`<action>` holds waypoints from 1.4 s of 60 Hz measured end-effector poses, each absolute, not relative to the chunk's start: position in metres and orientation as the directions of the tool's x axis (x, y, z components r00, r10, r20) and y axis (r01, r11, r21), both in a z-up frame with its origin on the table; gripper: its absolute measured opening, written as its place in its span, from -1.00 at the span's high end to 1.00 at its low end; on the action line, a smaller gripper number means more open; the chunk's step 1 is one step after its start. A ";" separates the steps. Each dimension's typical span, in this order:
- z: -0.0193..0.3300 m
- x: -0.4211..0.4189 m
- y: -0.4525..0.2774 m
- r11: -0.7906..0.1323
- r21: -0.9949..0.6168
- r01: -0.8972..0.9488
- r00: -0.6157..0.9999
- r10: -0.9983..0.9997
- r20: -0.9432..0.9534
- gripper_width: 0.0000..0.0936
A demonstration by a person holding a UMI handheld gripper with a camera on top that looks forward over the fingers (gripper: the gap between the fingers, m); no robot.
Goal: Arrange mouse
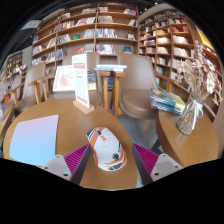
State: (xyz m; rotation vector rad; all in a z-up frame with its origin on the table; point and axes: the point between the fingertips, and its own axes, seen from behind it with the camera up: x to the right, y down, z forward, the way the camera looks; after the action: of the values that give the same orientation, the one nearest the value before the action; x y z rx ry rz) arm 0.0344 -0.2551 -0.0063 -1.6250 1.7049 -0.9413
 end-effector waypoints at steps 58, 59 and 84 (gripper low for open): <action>0.042 0.052 -0.225 0.093 -0.826 -0.557 -0.157 -0.988 -0.005 0.11; 0.048 0.051 -0.217 0.090 -0.828 -0.553 -0.148 -0.989 -0.008 0.11; 0.052 0.048 0.003 0.016 -0.827 -0.562 0.015 -0.999 -0.030 0.11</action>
State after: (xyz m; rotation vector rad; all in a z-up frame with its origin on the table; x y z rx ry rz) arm 0.0476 0.0026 0.0515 -1.6235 1.6248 -0.8292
